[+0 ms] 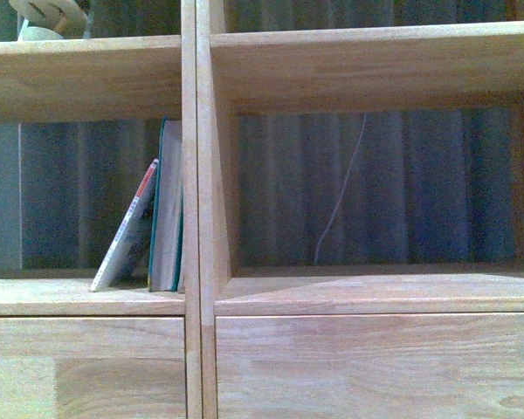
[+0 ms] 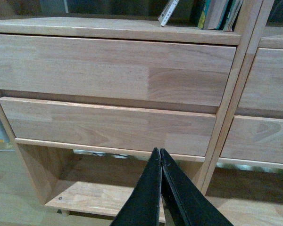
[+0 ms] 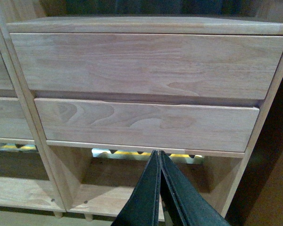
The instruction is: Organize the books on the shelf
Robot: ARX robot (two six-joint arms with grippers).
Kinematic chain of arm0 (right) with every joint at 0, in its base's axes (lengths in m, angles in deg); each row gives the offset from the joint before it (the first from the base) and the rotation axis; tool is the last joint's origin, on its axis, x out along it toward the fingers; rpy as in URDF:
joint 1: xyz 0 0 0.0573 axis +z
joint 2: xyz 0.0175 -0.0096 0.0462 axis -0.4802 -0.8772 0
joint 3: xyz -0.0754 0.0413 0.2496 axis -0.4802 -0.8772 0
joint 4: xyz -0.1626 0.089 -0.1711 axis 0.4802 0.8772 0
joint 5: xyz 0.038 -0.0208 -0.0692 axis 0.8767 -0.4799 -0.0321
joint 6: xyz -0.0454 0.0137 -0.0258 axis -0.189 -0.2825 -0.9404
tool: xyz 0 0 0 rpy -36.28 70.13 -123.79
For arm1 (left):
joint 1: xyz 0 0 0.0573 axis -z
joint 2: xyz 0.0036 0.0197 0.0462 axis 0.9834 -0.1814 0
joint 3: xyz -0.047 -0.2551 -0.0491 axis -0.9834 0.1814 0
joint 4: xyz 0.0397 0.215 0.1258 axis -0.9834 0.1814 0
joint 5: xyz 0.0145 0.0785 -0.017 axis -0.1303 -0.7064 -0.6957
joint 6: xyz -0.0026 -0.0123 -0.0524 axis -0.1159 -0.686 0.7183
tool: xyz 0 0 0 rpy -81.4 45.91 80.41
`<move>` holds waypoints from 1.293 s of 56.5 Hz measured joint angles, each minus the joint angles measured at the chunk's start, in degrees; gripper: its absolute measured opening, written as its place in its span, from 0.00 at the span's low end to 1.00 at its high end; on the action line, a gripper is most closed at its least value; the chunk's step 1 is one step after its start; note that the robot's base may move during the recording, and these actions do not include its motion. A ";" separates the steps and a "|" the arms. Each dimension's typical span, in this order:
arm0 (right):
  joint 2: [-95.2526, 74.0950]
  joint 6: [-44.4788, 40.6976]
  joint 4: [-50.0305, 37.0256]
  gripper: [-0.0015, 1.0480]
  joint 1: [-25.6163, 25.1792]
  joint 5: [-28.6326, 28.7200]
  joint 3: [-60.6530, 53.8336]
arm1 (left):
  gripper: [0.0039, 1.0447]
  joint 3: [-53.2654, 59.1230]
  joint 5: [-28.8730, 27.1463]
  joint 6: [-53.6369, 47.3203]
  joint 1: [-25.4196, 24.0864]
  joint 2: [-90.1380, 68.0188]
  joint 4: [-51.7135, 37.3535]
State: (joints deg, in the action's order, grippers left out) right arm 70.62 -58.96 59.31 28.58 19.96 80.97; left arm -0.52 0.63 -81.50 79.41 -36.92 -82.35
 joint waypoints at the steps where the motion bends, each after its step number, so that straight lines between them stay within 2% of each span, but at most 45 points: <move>1: 0.00 0.00 0.00 0.03 0.00 0.00 0.00 | 0.02 0.22 0.00 0.00 0.00 0.44 0.17; 44: 0.02 0.00 0.00 0.03 0.00 0.00 0.00 | 0.02 5.31 -0.04 -0.04 0.00 15.87 9.90; 48: 0.02 0.00 0.00 0.03 0.00 -0.02 0.00 | 0.02 5.29 -0.04 -0.07 0.00 23.15 18.95; 60: 0.02 -0.04 0.00 0.03 0.00 0.00 0.00 | 0.02 5.27 -0.04 -0.07 0.04 25.83 20.11; 63: 0.02 -0.02 0.00 0.11 0.02 0.02 0.00 | 0.04 5.29 -0.04 -0.02 0.04 25.83 20.11; 73: 0.02 -0.02 0.00 0.41 0.00 0.00 0.00 | 0.35 5.29 -0.04 -0.04 0.04 25.83 20.13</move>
State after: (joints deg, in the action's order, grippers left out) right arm 70.64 -58.98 59.31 28.58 19.96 80.97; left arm 4.77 0.59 -81.55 79.45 -11.08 -62.22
